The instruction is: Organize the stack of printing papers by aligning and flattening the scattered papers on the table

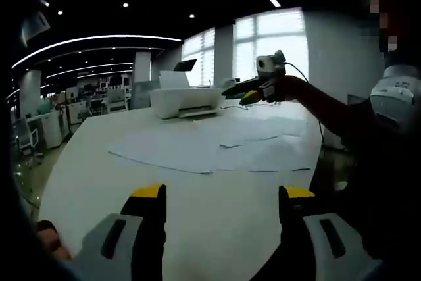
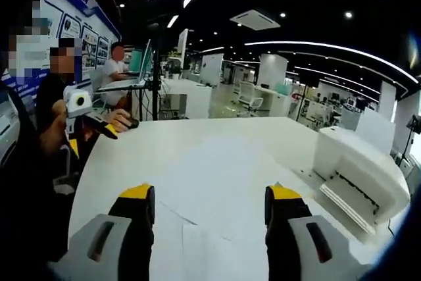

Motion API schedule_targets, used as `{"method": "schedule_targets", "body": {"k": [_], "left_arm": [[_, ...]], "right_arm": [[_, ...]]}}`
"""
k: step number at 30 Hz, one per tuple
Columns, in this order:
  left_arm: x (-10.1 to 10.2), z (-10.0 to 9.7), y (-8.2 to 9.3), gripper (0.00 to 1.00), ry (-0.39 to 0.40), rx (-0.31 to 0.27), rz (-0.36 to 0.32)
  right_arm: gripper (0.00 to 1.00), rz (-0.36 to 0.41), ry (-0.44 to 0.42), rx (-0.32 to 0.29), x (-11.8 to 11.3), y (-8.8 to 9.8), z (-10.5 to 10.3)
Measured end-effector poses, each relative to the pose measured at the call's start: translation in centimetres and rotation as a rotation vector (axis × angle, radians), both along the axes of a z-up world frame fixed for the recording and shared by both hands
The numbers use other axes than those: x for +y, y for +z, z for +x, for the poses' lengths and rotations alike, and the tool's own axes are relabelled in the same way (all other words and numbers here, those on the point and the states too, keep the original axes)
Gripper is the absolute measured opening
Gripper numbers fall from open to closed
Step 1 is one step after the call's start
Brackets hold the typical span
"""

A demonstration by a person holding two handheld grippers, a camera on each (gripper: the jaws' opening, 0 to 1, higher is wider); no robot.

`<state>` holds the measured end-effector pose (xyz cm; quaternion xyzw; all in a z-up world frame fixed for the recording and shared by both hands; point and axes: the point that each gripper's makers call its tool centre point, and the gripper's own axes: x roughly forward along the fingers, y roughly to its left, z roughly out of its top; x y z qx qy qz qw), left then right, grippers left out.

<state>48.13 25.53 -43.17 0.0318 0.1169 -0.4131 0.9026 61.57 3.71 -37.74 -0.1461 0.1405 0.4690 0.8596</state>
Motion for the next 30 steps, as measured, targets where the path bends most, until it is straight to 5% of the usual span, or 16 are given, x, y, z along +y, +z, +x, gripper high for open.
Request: {"method": "schedule_targets", "body": {"k": [30], "left_arm": [[0.6, -0.2, -0.3, 0.73, 0.01, 0.012, -0.003]], "right_arm": [[0.65, -0.004, -0.04, 0.118, 2.0, -5.3, 4.2]]}}
